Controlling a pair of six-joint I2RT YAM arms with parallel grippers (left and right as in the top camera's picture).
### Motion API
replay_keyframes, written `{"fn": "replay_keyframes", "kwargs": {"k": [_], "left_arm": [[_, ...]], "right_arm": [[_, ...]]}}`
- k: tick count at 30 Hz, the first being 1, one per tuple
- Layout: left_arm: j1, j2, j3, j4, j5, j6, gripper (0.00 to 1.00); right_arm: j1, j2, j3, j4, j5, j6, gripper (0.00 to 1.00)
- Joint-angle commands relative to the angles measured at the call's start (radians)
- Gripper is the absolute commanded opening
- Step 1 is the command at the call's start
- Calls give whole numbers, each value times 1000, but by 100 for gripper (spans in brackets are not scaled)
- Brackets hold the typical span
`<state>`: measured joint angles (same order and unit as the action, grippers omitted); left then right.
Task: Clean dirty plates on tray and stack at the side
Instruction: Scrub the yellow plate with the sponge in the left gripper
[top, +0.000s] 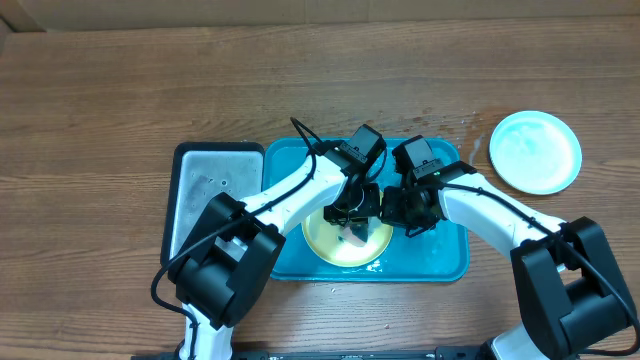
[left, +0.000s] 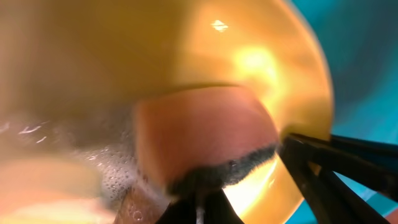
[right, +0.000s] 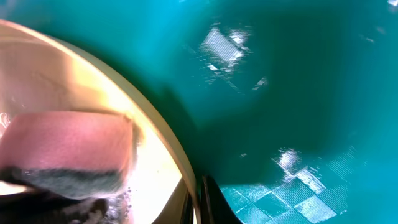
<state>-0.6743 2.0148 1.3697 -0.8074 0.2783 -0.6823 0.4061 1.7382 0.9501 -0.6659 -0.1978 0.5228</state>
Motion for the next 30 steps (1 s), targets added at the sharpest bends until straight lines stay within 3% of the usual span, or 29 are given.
{"fn": "replay_keyframes", "kwargs": {"k": [1,3,11,15,18,20,23,30], "left_arm": [[21,34,0,-47,-141,-29,4],[31,34,0,-81,-247,-29,4],[84,34,2,-159,-446,-71,4],[88,34,2,-175,-463,-69,4],[87,34,2,-133,-315,-14,4],[81,34,2,-47,-65,51,4],[61,34,2,54,153,54,4],[4,36,2,90,195,28,4]], "right_arm": [[-57,24,-12,5,78,137,4],[-70,24,-12,3,66,136,4],[-88,24,-12,-6,61,127,4],[-88,24,-12,-10,54,97,4],[-88,24,-12,-16,54,94,4],[-88,24,-12,-17,54,94,4],[-88,24,-12,-21,54,94,4],[-88,24,-12,-27,54,90,4]]}}
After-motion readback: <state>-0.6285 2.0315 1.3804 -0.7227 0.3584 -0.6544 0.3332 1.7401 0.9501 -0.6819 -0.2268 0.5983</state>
